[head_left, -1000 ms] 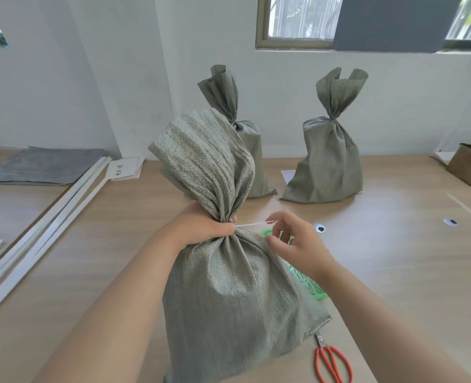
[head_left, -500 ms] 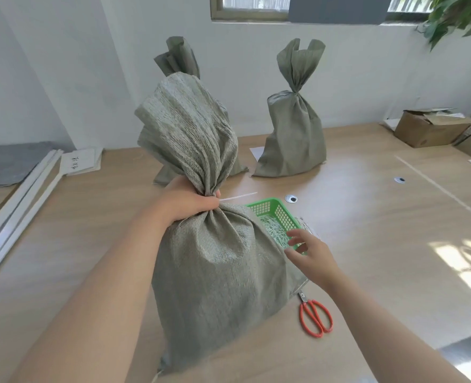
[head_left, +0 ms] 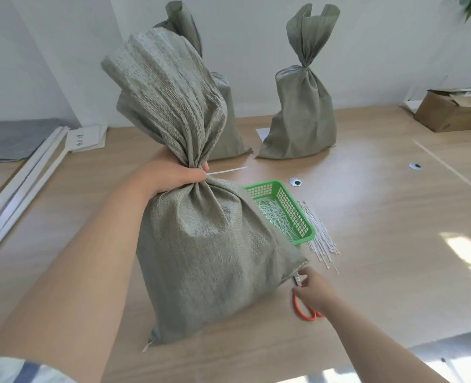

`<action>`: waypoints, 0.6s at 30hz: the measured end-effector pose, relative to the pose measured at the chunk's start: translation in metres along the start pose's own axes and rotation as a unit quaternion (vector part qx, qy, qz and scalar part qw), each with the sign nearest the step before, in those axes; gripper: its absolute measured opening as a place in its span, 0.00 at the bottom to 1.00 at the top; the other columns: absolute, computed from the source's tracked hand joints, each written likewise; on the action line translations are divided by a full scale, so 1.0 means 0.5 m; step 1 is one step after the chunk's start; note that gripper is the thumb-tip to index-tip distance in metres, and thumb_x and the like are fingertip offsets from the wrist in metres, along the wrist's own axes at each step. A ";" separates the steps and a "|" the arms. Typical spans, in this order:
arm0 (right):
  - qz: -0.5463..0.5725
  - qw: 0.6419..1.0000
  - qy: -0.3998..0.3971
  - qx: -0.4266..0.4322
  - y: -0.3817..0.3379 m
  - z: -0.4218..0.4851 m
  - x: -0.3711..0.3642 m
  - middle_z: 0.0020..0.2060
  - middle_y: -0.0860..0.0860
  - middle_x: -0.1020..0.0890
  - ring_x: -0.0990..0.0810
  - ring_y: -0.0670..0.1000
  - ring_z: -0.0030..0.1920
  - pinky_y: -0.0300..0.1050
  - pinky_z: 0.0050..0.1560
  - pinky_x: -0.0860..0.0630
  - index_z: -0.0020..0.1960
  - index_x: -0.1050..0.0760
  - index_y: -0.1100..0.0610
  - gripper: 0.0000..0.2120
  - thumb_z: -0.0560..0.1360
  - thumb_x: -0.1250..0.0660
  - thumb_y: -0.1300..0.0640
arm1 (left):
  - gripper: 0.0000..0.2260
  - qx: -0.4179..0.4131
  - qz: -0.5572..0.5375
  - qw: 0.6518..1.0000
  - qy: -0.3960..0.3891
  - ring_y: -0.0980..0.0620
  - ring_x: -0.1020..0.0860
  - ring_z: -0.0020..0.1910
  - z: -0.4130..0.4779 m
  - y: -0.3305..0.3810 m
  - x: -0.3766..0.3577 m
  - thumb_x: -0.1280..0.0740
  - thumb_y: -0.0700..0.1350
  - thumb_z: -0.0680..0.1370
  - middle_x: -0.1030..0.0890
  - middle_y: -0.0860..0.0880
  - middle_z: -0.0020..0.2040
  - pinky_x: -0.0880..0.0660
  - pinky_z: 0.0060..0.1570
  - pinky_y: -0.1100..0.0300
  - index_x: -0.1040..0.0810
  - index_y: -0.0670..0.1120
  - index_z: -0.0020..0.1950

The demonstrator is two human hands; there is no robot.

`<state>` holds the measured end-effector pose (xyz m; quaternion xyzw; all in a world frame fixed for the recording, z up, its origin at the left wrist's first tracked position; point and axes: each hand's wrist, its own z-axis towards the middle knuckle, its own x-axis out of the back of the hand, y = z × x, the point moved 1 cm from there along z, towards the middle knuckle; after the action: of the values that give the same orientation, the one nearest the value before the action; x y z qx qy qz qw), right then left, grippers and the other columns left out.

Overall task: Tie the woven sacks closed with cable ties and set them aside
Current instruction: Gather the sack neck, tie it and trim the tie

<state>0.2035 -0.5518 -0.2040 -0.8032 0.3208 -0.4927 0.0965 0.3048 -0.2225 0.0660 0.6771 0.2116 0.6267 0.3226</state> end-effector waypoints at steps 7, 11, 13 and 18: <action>-0.099 0.994 0.034 -0.002 0.067 0.026 -0.072 0.54 0.58 0.22 0.21 0.60 0.57 0.45 0.57 0.26 0.60 0.27 0.56 0.16 0.80 0.42 0.48 | 0.05 -0.007 0.005 1.000 0.005 0.59 0.20 0.51 0.008 -0.011 -0.001 0.27 0.44 0.71 0.16 0.58 0.46 0.26 0.57 0.59 0.16 0.55 0.43; -0.143 0.988 0.053 0.006 0.079 0.042 -0.087 0.54 0.57 0.25 0.20 0.61 0.55 0.46 0.55 0.26 0.59 0.28 0.57 0.13 0.80 0.41 0.50 | 0.05 -0.012 0.014 1.000 0.013 0.60 0.21 0.51 0.005 -0.007 -0.001 0.27 0.43 0.73 0.17 0.57 0.47 0.28 0.52 0.64 0.17 0.53 0.45; -0.165 0.985 0.042 -0.005 0.083 0.050 -0.091 0.56 0.57 0.25 0.21 0.60 0.56 0.46 0.55 0.27 0.60 0.30 0.56 0.12 0.80 0.40 0.53 | 0.05 -0.010 0.015 1.000 0.010 0.60 0.21 0.51 0.003 -0.006 -0.001 0.28 0.43 0.73 0.17 0.57 0.47 0.28 0.51 0.64 0.17 0.53 0.45; -0.129 0.990 0.046 -0.020 0.083 0.057 -0.089 0.50 0.58 0.22 0.21 0.62 0.53 0.48 0.48 0.28 0.51 0.35 0.55 0.07 0.81 0.43 0.52 | 0.04 -0.003 0.012 1.000 0.007 0.60 0.21 0.50 -0.007 0.005 -0.001 0.27 0.44 0.73 0.17 0.57 0.47 0.27 0.51 0.63 0.17 0.52 0.46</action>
<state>0.1964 -0.5613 -0.2701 -0.8161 0.2286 -0.5309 0.0014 0.3011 -0.2240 0.0675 0.6739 0.2044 0.6361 0.3154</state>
